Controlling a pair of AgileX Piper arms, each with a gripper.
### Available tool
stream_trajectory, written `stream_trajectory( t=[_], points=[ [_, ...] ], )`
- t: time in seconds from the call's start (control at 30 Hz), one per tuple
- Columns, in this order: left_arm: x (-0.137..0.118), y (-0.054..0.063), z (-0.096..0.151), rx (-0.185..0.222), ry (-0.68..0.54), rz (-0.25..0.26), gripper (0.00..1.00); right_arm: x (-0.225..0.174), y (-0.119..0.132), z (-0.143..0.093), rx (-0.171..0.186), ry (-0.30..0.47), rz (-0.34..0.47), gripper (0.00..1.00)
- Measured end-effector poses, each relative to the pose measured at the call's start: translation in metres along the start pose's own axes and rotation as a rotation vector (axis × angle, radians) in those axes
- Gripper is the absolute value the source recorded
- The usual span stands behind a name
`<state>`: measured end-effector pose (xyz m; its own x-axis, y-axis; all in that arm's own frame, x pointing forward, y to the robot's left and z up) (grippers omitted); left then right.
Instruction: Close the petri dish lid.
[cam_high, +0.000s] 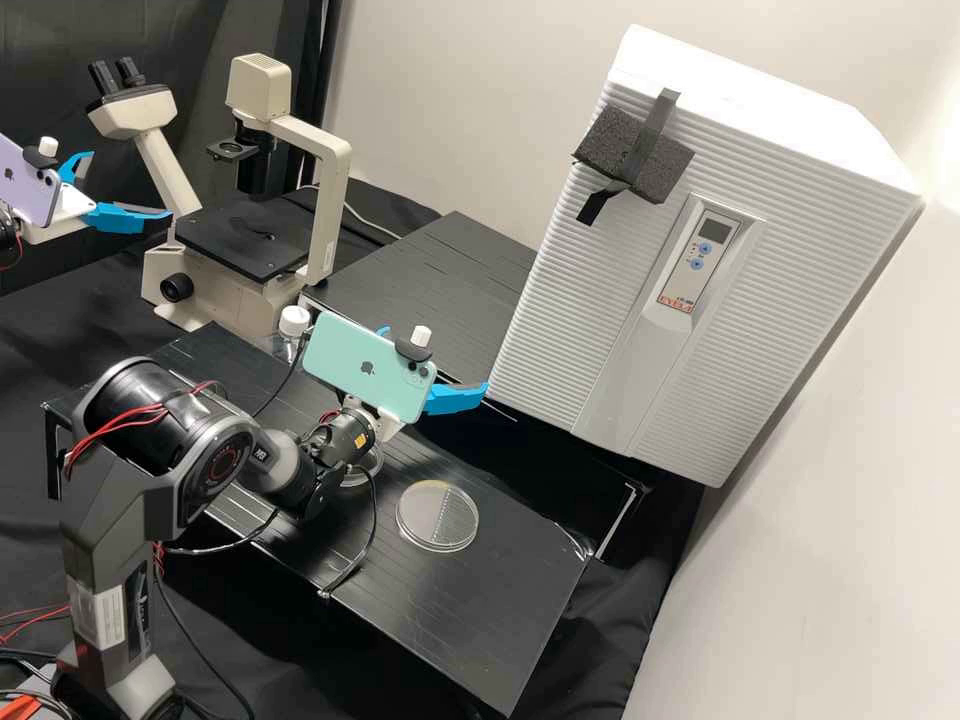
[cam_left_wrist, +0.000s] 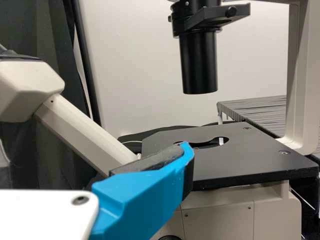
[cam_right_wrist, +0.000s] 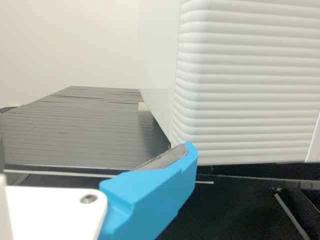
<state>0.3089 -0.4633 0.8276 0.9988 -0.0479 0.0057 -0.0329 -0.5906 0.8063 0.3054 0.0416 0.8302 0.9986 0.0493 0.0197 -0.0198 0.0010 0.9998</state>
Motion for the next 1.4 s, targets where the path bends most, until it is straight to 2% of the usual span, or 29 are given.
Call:
stream_trajectory(
  t=[0.33,0.47,0.53,0.7,0.83,1.0,1.23,1.4],
  points=[
    [0.000,0.000,0.000,0.000,0.000,0.000,1.00,-0.001,-0.001,0.000,0.000,0.000,0.000,1.00],
    [0.000,0.000,0.000,0.000,0.000,0.000,1.00,-0.012,0.005,0.010,-0.003,-0.021,0.024,1.00],
    [0.000,0.000,0.000,0.000,0.000,0.000,1.00,-0.021,0.011,0.015,0.005,-0.028,0.053,1.00],
    [0.000,0.000,0.000,0.000,0.000,0.000,1.00,-0.045,0.026,0.030,0.053,-0.041,0.127,1.00],
    [0.000,0.000,0.000,0.000,0.000,0.000,1.00,-0.061,0.034,0.037,0.069,-0.039,0.165,1.00],
    [0.000,0.000,0.000,0.000,0.000,0.000,1.00,-0.080,0.035,0.047,0.065,-0.051,0.169,1.00],
    [0.000,0.000,0.000,0.000,0.000,0.000,1.00,-0.096,0.029,0.058,0.066,-0.107,0.151,1.00],
    [0.000,0.000,0.000,0.000,0.000,0.000,1.00,-0.102,0.024,0.061,0.060,-0.119,0.118,1.00]
  ],
)
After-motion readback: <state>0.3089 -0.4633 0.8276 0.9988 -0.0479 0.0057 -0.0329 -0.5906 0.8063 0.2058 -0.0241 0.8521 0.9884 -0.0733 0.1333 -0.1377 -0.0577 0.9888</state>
